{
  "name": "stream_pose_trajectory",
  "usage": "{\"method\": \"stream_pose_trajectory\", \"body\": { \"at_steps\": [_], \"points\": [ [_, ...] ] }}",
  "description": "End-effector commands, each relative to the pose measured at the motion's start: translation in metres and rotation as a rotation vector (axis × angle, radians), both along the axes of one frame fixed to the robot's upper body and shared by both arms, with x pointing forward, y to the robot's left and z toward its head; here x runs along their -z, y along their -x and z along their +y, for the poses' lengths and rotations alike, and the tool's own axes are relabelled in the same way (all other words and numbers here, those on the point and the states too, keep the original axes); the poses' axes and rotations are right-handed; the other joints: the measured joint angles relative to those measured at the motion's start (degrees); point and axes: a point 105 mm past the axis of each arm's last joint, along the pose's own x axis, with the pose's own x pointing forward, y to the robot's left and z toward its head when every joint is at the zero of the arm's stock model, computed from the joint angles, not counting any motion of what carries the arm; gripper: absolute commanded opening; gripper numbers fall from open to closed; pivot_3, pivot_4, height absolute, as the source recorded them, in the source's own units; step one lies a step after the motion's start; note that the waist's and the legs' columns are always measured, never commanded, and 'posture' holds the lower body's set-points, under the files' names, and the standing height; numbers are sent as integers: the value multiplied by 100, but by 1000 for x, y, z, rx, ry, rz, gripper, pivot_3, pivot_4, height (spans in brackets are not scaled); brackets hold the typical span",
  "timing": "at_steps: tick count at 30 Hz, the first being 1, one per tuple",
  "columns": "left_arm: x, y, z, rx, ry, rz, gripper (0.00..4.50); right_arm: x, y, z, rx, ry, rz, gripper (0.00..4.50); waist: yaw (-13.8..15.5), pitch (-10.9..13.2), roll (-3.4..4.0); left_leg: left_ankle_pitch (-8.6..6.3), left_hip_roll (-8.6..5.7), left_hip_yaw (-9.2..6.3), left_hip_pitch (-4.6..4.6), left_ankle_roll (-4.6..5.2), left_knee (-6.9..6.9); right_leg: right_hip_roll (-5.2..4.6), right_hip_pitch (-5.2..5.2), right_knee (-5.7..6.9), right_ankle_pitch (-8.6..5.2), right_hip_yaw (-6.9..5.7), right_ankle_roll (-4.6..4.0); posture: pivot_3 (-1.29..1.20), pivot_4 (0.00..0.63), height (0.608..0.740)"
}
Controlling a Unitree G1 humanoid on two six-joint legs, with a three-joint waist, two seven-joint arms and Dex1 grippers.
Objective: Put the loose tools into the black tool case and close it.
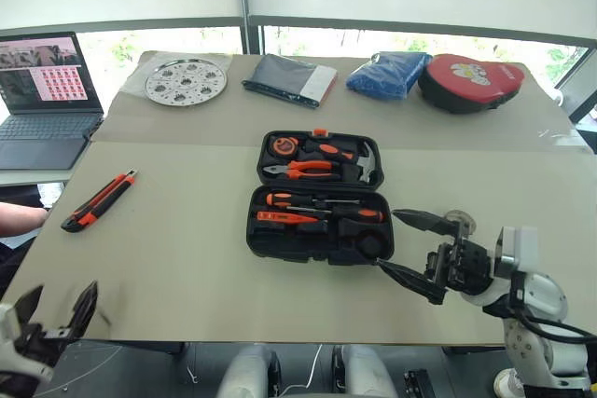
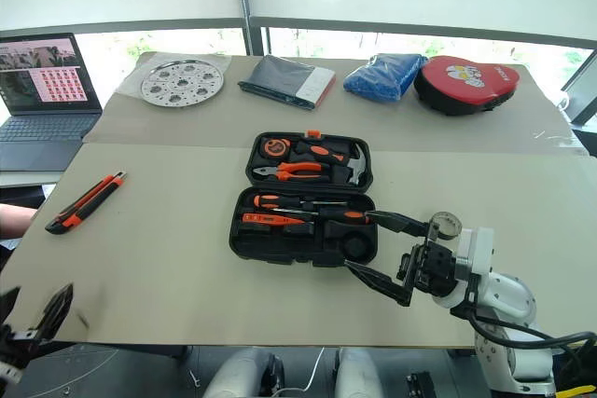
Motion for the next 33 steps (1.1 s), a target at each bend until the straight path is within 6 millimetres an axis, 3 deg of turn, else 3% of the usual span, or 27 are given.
{"method": "stream_pose_trajectory", "body": {
  "at_steps": [1, 7, 11, 14, 24, 28, 29, 33],
  "points": [
    [-30, -25, 28, -68, -2, -77, 4434, -18, 5, 9, -21, -41, -78, 4500, 37, 0, -1, -1, 1, -6, 1, 2, 1, 9, -4, 2, -3, -5, -4, 0, 150, 740],
    [-56, -92, 39, 46, -12, -22, 4434, -25, 13, 26, -107, -56, -62, 4500, 8, -11, -17, 29, 7, -9, 8, -49, 1, 33, 6, 15, 19, -2, 7, 0, 150, 740],
    [-61, -142, 47, 105, -71, 142, 4434, -25, 8, 29, -90, -57, -64, 4500, -40, -10, -24, 40, 4, -4, 8, -69, -9, 44, -7, 35, 20, -3, 8, 0, 150, 740],
    [-58, -163, 58, 91, -74, 195, 4434, -24, 6, 28, -77, -58, -61, 4500, -45, -11, -25, 49, 0, 4, 15, -83, -39, 49, -13, 33, 17, -2, 1, 0, 150, 740],
    [-33, -199, 59, 200, -116, 333, 4434, -18, 5, 27, -55, -57, -51, 4500, -137, -9, -32, 64, 4, 39, 13, -117, -60, 81, -31, 70, 0, -10, -12, 0, 150, 740],
    [-24, -199, 59, 216, -64, 376, 4434, -18, 6, 25, -47, -53, -50, 4500, -130, -9, -33, 64, 4, 37, 13, -116, -54, 79, -29, 72, -1, -7, -12, 0, 150, 740],
    [-20, -197, 58, 226, -49, 395, 3926, -18, 6, 24, -42, -50, -50, 4500, -130, -9, -33, 64, 4, 35, 13, -116, -54, 79, -29, 72, -1, -7, -12, 0, 150, 740],
    [-17, -193, 56, 264, -12, 386, 2637, -18, 6, 20, -28, -38, -53, 4500, -129, -10, -33, 64, 6, 29, 17, -115, -54, 74, -29, 78, -3, -3, -8, 0, 150, 740]
  ]
}}
